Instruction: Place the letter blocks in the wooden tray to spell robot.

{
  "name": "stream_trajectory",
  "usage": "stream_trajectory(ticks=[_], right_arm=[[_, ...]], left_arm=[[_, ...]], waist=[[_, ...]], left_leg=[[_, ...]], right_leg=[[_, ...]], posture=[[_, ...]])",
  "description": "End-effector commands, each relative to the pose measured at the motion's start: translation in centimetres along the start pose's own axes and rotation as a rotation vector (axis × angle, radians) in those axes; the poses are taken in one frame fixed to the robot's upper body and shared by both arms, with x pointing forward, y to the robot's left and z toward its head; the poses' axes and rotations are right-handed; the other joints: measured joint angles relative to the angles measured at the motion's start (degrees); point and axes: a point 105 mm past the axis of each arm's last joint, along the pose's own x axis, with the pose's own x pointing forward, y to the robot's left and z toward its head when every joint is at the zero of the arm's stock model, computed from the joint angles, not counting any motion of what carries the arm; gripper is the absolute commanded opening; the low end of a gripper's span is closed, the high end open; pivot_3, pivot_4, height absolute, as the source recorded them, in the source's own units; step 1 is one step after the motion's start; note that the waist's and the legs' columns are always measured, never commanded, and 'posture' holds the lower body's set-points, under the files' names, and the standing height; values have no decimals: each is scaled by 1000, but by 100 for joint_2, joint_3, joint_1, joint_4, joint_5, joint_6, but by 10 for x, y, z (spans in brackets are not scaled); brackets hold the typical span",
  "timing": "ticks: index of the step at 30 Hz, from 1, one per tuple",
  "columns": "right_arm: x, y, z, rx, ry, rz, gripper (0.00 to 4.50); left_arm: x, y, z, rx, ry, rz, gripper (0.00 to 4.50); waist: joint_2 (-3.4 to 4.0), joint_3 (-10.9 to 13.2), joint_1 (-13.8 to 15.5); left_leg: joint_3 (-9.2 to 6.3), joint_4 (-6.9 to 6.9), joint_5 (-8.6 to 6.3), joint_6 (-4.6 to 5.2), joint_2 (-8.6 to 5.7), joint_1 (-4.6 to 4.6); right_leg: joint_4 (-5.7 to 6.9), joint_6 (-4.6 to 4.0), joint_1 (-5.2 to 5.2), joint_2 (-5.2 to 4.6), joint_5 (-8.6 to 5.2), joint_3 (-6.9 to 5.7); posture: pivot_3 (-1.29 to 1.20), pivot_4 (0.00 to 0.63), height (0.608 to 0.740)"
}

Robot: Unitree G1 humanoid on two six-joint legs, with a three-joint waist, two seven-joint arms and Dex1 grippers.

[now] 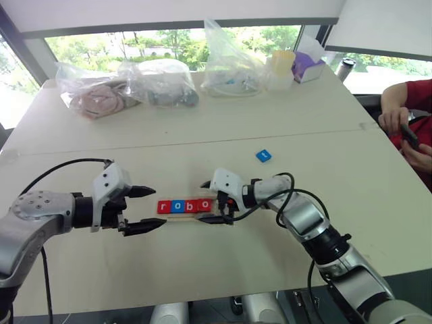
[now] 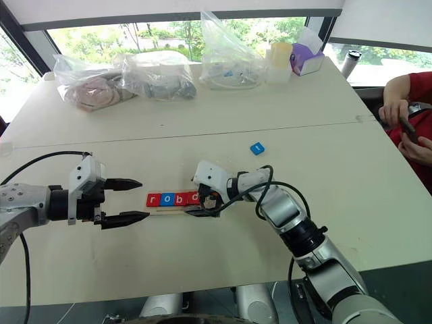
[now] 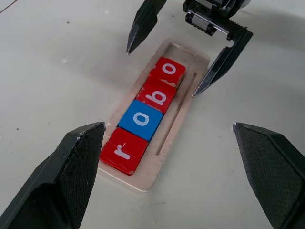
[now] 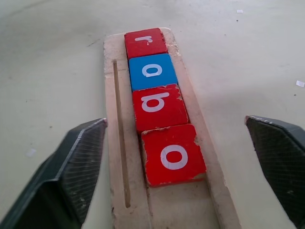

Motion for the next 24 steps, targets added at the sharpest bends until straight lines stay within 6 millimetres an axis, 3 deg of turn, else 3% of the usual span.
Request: stream_trajectory(ticks=[1, 3, 8, 12, 18, 24], right_arm=[[-8, -9, 15, -44, -47, -48, 4479], [-19, -23, 15, -32, -54, -113, 4479], [-68, -82, 20, 111, -129, -494, 4479], [-108, -109, -19, 230, -48, -813, 4479], [-110, -111, -55, 305, 42, -877, 4479], [-106, -126, -72, 329, 89, -904, 4479]], left_arm=[[-1, 0, 5, 33, -15, 10, 4500], [0, 0, 5, 36, -17, 13, 4500], [2, 3, 19, 60, -82, 48, 4500], [9, 11, 50, 53, -260, 87, 4500], [28, 19, 80, 59, -405, 92, 4500], [40, 23, 79, 93, -385, 68, 4500]], waist=[[0, 0, 0], [0, 0, 2], [0, 0, 12], [-5, -3, 51], [-3, -3, -16], [-3, -4, -33]], left_leg=[[0, 0, 0, 0, 0, 0], [0, 0, 0, 0, 0, 0], [1, 1, 0, -1, -2, -1], [-4, 0, 0, -1, -3, -3], [2, 0, 0, 0, -9, -2], [1, 0, 1, 0, -7, 11]], right_leg=[[0, 0, 0, 0, 0, 0], [0, 0, 0, -1, 0, 0], [0, 0, 1, -3, 1, 1], [0, 8, 2, -3, 6, -1], [3, 12, 2, -3, 9, 5], [10, 10, 6, 6, 11, 8]], posture=[[0, 150, 740], [0, 150, 740], [0, 150, 740], [0, 150, 740], [0, 150, 740], [0, 150, 740]])
